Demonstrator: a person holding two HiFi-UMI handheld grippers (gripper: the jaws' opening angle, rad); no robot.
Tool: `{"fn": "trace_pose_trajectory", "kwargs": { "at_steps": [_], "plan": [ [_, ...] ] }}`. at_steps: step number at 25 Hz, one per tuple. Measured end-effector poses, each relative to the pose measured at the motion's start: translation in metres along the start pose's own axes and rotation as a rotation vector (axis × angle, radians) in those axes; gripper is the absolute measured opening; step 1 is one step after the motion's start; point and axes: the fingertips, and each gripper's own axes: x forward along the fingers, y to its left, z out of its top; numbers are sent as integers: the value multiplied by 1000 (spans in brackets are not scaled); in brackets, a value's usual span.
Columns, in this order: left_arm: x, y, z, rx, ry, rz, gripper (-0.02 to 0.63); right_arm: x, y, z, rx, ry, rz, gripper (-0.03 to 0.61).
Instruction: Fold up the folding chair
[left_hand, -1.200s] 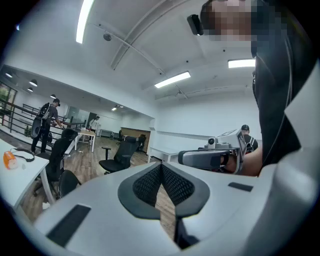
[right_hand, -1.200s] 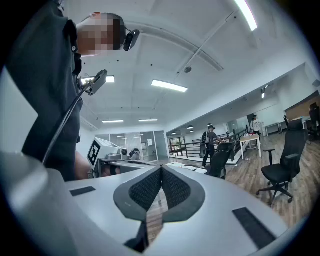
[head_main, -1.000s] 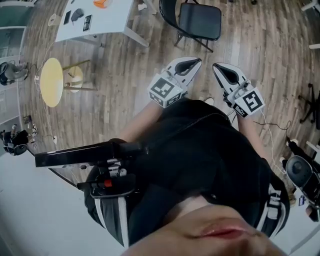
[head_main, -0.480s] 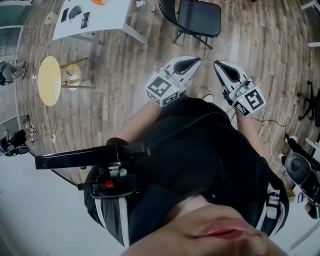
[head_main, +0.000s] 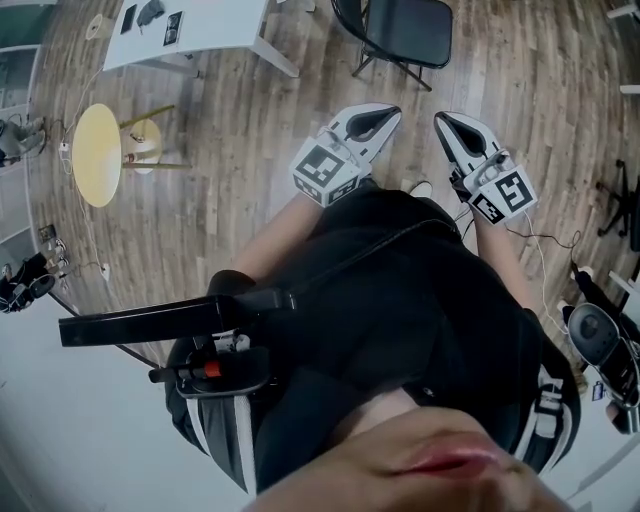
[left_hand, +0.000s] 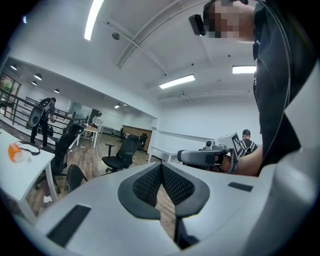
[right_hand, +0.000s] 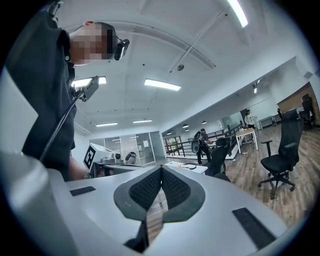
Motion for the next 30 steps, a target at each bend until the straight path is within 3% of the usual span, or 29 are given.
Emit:
{"fn": "trace_pose_trajectory", "kwargs": {
  "at_steps": [10, 18, 30],
  "plan": [
    [-38, 78, 3, -26, 5, -25, 5, 79, 5, -12, 7, 35, -76, 11],
    [-43, 86, 10, 4, 2, -62, 5, 90, 3, -10, -17, 18, -128, 11],
    [-5, 102, 15, -7, 5, -40, 5, 92, -40, -4, -10, 11, -100, 11]
  ]
}}
